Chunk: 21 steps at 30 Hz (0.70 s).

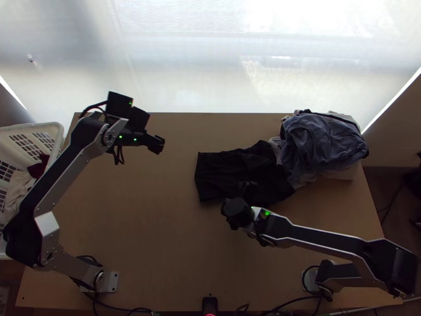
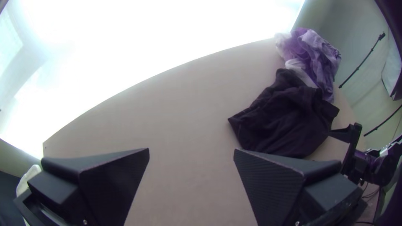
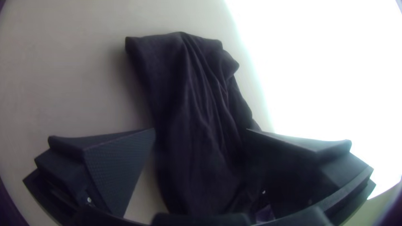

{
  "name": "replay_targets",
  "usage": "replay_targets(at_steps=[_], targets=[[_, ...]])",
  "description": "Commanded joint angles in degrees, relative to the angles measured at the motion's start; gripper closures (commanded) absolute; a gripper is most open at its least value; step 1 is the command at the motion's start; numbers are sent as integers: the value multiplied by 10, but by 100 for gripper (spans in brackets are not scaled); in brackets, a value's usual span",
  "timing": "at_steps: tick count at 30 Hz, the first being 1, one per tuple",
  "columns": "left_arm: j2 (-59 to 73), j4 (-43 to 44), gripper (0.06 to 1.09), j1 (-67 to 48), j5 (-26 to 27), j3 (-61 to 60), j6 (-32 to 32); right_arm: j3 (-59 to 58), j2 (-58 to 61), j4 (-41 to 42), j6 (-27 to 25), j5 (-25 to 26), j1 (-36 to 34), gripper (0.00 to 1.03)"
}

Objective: Fold the t-shirt

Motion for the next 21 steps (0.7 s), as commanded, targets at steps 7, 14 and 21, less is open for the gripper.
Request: replay_targets(at_steps=[7, 14, 21], targets=[[-46, 2, 11, 79, 0, -18, 17, 5, 119, 141, -66, 50, 77, 4], [-52, 2, 11, 109, 2, -24, 30, 20, 168, 182, -89, 51, 79, 4], [-65, 4, 11, 144, 10, -36, 48, 21, 191, 212, -131, 56, 73, 4]])
